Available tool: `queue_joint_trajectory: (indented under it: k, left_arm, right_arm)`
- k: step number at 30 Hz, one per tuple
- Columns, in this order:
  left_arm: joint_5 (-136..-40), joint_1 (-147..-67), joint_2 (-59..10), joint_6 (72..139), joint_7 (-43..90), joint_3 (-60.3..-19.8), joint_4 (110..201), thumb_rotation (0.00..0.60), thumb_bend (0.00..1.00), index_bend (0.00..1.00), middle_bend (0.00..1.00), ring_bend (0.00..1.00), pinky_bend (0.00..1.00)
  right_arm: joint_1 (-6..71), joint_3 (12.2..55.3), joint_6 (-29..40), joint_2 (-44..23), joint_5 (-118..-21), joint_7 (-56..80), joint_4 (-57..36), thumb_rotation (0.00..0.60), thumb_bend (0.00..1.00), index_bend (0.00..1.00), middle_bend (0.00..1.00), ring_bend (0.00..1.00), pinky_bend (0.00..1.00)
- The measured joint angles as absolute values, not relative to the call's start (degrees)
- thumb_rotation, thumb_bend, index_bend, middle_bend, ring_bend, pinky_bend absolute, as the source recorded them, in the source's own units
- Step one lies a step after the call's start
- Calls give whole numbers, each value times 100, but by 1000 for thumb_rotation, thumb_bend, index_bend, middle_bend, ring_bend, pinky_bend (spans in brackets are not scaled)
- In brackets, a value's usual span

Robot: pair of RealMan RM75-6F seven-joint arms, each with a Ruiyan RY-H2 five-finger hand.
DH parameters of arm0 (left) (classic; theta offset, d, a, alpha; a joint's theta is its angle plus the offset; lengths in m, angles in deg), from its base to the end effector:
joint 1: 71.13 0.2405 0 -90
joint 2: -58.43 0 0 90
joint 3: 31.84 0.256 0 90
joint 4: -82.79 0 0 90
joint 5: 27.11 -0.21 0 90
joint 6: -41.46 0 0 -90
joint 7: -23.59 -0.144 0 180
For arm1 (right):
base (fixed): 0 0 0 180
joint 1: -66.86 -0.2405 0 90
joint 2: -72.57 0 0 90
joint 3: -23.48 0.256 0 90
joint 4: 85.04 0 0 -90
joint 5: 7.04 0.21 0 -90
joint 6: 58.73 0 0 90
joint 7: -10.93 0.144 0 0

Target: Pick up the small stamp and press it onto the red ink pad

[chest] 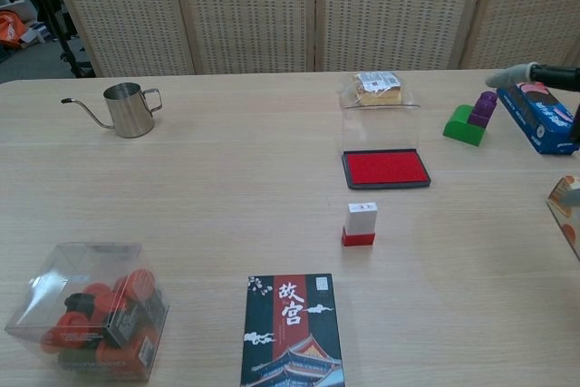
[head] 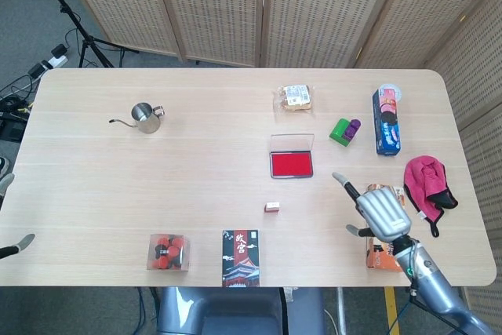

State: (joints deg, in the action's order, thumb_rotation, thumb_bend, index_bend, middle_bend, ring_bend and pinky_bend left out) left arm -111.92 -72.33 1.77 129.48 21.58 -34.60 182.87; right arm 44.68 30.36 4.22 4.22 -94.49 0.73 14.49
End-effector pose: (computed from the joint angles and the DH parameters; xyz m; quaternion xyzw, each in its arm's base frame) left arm -0.3035 0.1599 0.1948 -0.5736 -0.3859 -0.3731 0.6187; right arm -0.2128 -0.2594 0.0829 0.7381 -0.3497 0.3848 0.4299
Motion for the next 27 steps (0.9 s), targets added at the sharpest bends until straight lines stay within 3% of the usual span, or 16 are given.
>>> queue_joint_trajectory:
  k: [5,11,18,27]
  left_arm:
    - [-11121,-7257,194,12897,2210,-3482,18276,600,0,0,0,0,0]
    - [-11083,-7271,214,12863,2267,-3492,18278,600,0,0,0,0,0]
    - [-11060,-7288,235,12815,2313,-3490,18280,600,0,0,0,0,0]
    - [-11050,-7296,267,12787,2394,-3485,18281,600,0,0,0,0,0]
  right_arm:
    - [4120,3188,87,-29,-8802,-642,1577,600,57,252,977,1000,1000]
    - [3824,3336,-110,-391,-8185,-1284,1717,600,203,288,977,1000,1000]
    - [3587,3427,-189,-618,-7583,-1797,1903,600,309,344,977,1000,1000]
    - [3218,3480,-159,-1021,-6841,-2551,1983,600,322,353,980,1000,1000]
